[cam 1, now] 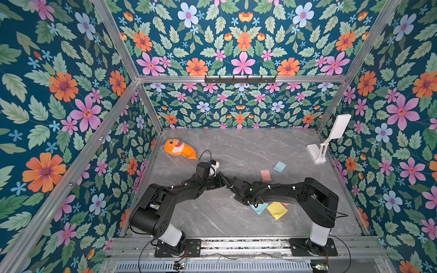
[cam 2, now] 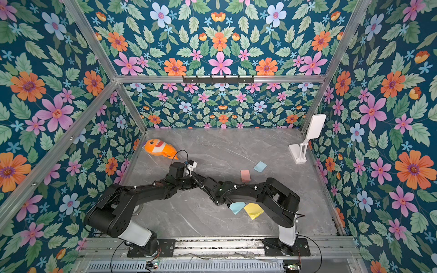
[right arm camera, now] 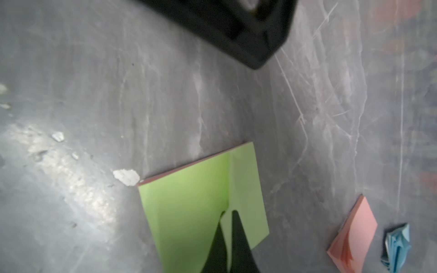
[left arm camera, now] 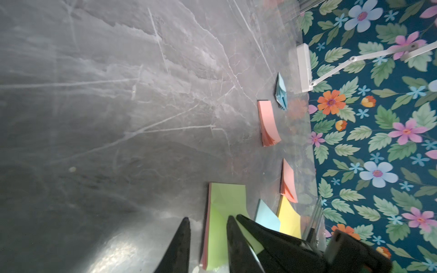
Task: Tear off pages from different memo pads
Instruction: Pick up the memo pad from the center of the board.
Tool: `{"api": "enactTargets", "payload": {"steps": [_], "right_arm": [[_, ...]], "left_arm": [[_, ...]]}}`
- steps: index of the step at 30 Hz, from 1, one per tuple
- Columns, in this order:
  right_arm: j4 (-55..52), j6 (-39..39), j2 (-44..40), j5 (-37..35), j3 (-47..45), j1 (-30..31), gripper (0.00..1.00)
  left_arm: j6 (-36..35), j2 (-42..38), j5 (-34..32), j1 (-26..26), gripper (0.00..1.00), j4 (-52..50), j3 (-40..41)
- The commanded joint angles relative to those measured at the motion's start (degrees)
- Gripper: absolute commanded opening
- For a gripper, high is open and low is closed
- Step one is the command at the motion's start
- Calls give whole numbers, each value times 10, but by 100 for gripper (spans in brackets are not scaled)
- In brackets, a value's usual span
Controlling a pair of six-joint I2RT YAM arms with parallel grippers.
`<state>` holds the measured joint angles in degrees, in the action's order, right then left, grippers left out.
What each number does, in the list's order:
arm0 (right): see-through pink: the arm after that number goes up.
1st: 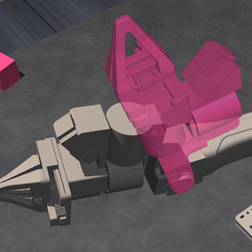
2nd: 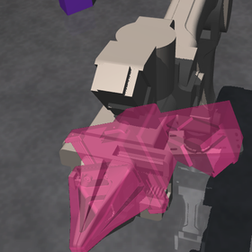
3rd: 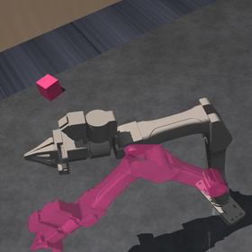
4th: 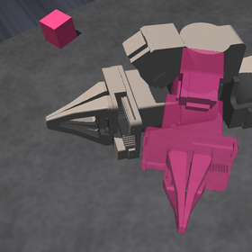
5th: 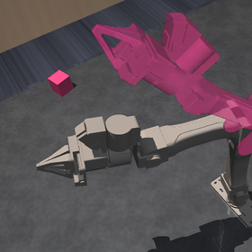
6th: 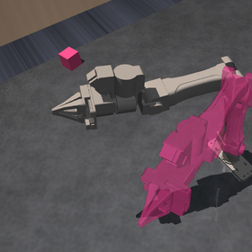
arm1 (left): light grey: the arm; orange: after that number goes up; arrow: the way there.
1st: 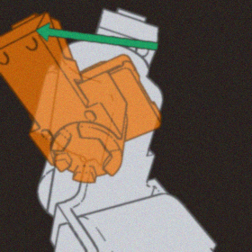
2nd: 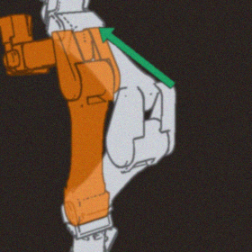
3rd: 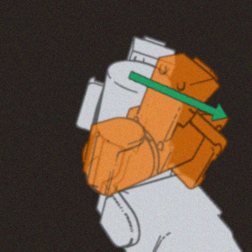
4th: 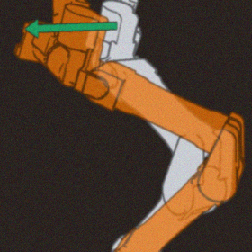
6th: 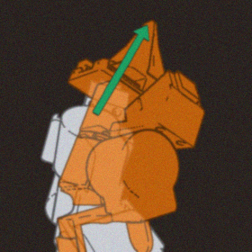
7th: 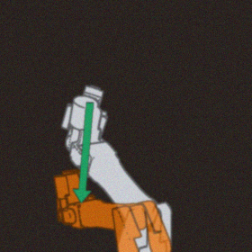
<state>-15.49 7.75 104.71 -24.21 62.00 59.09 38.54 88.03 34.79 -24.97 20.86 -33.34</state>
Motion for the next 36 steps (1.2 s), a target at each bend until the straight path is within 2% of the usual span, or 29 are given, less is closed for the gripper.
{"api": "enactTargets", "payload": {"steps": [1, 6, 9, 13, 17, 23, 30, 36], "right_arm": [[45, 24, -35, -16, -17, -2, 0], [53, 40, -115, 47, -45, -25, 0], [63, 84, -164, 78, -65, -32, 0], [8, 124, -205, 114, -44, -44, 0], [-59, 144, -234, 161, -2, -51, 0], [-115, 180, -256, 174, 23, -50, 0], [-120, 194, -277, 204, 19, -42, 0], [-106, 174, -276, 201, 15, -44, 0]], "left_arm": [[-8, -23, 26, 13, 29, 11, 5], [-74, -108, -9, 2, 44, -6, 29], [-114, -152, -49, -39, 52, 2, 46], [-153, -165, -72, -102, 57, 21, 51], [-160, -164, -71, -110, 61, 48, 61], [-195, -194, -63, -114, 67, 49, 61], [-222, -184, -18, -115, 64, 51, 43], [-219, -165, 36, -117, 48, 54, 33]]}}
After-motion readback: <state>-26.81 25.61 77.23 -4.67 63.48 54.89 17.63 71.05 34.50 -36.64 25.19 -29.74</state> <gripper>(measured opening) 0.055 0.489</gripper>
